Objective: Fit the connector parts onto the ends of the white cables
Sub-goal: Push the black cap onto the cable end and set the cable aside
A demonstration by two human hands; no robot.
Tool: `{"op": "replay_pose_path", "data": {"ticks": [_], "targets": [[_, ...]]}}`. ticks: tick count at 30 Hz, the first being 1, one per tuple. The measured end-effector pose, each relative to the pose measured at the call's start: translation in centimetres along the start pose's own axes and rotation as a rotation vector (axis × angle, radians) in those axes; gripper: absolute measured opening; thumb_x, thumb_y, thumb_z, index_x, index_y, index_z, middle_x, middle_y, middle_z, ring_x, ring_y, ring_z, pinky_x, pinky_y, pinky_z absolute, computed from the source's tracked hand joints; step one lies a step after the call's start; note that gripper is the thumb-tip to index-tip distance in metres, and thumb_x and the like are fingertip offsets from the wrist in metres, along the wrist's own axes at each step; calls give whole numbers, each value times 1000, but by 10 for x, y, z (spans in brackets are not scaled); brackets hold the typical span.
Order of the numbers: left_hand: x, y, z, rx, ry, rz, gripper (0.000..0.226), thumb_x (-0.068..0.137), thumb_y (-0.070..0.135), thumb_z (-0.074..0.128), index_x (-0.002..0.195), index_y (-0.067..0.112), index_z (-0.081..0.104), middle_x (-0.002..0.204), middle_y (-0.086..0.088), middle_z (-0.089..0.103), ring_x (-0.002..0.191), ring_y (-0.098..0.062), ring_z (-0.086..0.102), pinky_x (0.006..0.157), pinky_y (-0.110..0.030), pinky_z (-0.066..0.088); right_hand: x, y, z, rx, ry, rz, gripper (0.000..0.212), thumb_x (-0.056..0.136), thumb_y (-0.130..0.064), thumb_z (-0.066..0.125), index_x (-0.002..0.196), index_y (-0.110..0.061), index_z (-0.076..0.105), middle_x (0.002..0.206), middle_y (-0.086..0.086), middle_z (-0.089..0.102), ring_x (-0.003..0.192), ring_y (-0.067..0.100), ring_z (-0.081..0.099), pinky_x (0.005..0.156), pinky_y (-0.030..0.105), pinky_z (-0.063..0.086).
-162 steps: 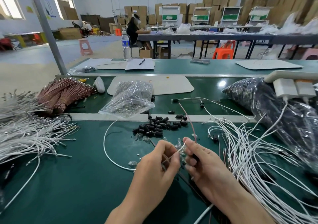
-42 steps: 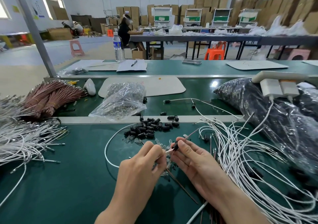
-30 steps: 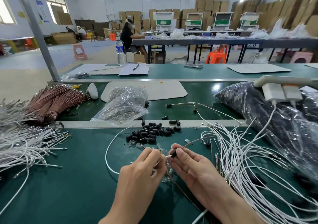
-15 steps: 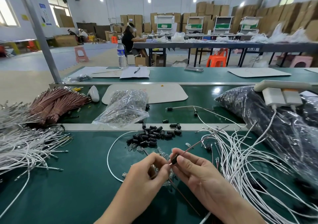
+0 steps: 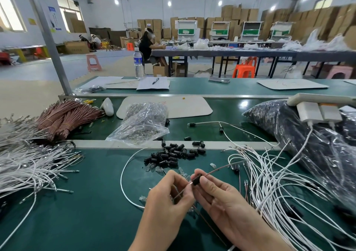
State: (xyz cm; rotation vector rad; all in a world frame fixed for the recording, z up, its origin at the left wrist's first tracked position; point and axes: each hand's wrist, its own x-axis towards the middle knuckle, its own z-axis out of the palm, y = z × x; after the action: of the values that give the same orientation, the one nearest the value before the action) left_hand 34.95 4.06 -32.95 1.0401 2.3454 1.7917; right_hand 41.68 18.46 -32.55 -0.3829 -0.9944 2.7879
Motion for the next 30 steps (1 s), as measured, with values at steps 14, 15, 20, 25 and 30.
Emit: {"op": "replay_pose_path", "data": {"ticks": [14, 15, 20, 25, 30], "targets": [[-1, 4, 6, -102, 15, -37, 20, 94, 18, 65, 80, 31, 58, 58, 6, 53, 52, -3, 44, 53, -18, 39, 1, 4, 3, 5, -23, -1, 23, 74, 0, 71, 95, 5, 77, 103, 25, 73, 89, 27, 75, 74, 29, 61], [-1, 4, 6, -108, 11, -42, 20, 94, 19, 65, 81, 32, 59, 57, 7, 53, 53, -4, 44, 54, -18, 38, 1, 3, 2, -2, -17, -5, 24, 73, 0, 72, 95, 5, 78, 103, 25, 73, 89, 27, 75, 74, 29, 61], [1, 1, 2, -19, -17, 13, 11, 94, 28, 67, 87, 35, 67, 70, 17, 63, 58, -3, 50, 56, -12, 38, -1, -1, 1, -28, 39, -52, 25, 73, -2, 71, 96, 3, 78, 103, 23, 74, 87, 26, 75, 72, 29, 61], [3, -3, -1, 23, -30, 34, 11, 95, 29, 67, 89, 38, 65, 72, 12, 66, 57, -1, 54, 55, -9, 39, -2, -2, 3, -23, 74, -70, 21, 76, -3, 69, 94, 0, 79, 97, 20, 75, 81, 24, 75, 73, 30, 63], [2, -6, 2, 2, -34, 21, 14, 97, 27, 64, 85, 35, 60, 63, 10, 59, 53, 0, 48, 53, -11, 37, -2, 1, 6, -73, 72, -74, 23, 73, -4, 71, 94, -2, 80, 97, 19, 75, 78, 23, 75, 69, 29, 62]]}}
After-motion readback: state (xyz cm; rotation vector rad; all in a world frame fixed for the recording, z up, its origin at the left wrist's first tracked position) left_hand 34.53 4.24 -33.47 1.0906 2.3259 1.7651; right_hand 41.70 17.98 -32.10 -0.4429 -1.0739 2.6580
